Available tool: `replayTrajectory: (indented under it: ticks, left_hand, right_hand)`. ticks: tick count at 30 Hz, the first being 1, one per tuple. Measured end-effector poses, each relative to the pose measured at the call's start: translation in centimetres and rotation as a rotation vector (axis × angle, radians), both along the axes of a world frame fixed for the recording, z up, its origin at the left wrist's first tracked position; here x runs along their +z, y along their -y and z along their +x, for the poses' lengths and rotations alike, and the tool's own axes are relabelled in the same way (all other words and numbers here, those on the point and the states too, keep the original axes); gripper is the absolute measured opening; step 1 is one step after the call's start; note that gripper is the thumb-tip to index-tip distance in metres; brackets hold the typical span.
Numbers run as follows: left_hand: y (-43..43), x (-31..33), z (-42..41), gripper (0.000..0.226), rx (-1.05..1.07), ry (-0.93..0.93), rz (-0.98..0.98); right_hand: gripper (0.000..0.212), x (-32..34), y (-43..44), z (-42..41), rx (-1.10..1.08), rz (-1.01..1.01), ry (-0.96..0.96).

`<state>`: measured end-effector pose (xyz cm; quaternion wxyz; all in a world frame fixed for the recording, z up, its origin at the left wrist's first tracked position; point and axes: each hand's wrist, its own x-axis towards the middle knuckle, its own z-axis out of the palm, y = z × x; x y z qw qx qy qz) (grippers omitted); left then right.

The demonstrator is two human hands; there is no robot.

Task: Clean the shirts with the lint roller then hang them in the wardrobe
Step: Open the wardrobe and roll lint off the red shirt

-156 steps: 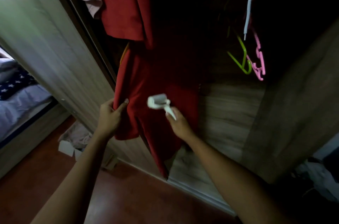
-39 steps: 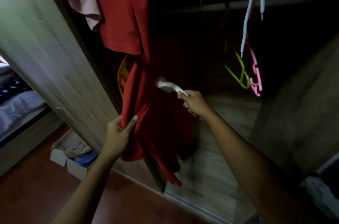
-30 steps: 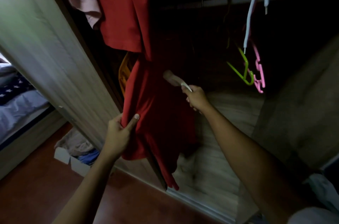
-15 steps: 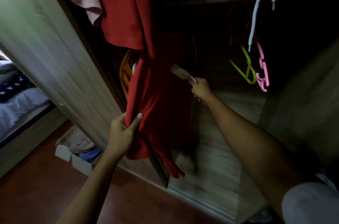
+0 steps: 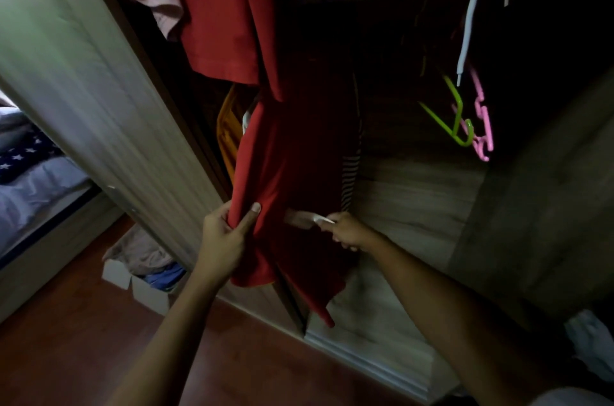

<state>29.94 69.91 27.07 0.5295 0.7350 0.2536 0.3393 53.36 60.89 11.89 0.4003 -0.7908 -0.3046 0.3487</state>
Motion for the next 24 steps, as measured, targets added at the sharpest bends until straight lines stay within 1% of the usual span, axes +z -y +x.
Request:
replayTrajectory:
  ticks: [2, 3, 6, 8, 10, 13, 15, 17, 19, 21, 24]
  left_hand:
    - [0.0, 0.0, 0.1, 0.011, -0.001, -0.004, -0.004]
    - [0.0, -0.1, 0.1, 0.013, 0.003, -0.010, 0.007]
    - [0.1, -0.5, 0.4, 0.020, 0.013, -0.017, 0.041]
    - [0.2, -0.7, 0.6, 0.016, -0.005, -0.016, 0.035]
    - [0.3, -0.8, 0.7, 0.011, -0.015, -0.012, 0.029]
    - [0.2, -1.2, 1.0, 0.012, -0.011, -0.021, 0.048]
    - [0.1, -1.7, 1.2, 0.011, -0.010, -0.044, 0.045]
    - [0.2, -2.1, 1.5, 0.008, -0.025, -0.071, 0.065]
    - [0.4, -2.4, 1.9, 0.010, -0.018, -0.107, 0.102]
    - [0.4, -2.9, 2.5, 0.015, 0.002, -0.154, 0.141]
    - [-0.2, -4.1, 3.4, 0.021, 0.015, -0.209, 0.198]
  right_hand:
    - [0.037, 0.6, 0.4, -0.2, 0.041, 0.036, 0.022]
    - [0.035, 1.5, 0.5, 0.0, 0.020, 0.082, 0.032]
    - [0.021, 5.8, 0.4, 1.3, -0.121, 0.274, 0.057]
    - [0.016, 9.0, 0.6, 2.2, -0.223, 0.384, 0.064]
    - [0.017, 11.7, 1.4, 2.6, -0.303, 0.484, 0.053]
    - [0.021, 13.6, 2.9, 1.8, -0.326, 0.591, 0.051]
    - [0.021, 12.7, 3.2, 0.9, -0.334, 0.629, 0.057]
    - [0.022, 10.4, 3.0, -0.1, -0.355, 0.634, 0.071]
    - [0.024, 7.1, 2.9, -1.4, -0.351, 0.577, 0.075]
    - [0.021, 4.0, 3.3, -2.9, -0.317, 0.503, 0.052]
    - [0.021, 1.1, 4.6, -4.8, -0.270, 0.392, 0.040]
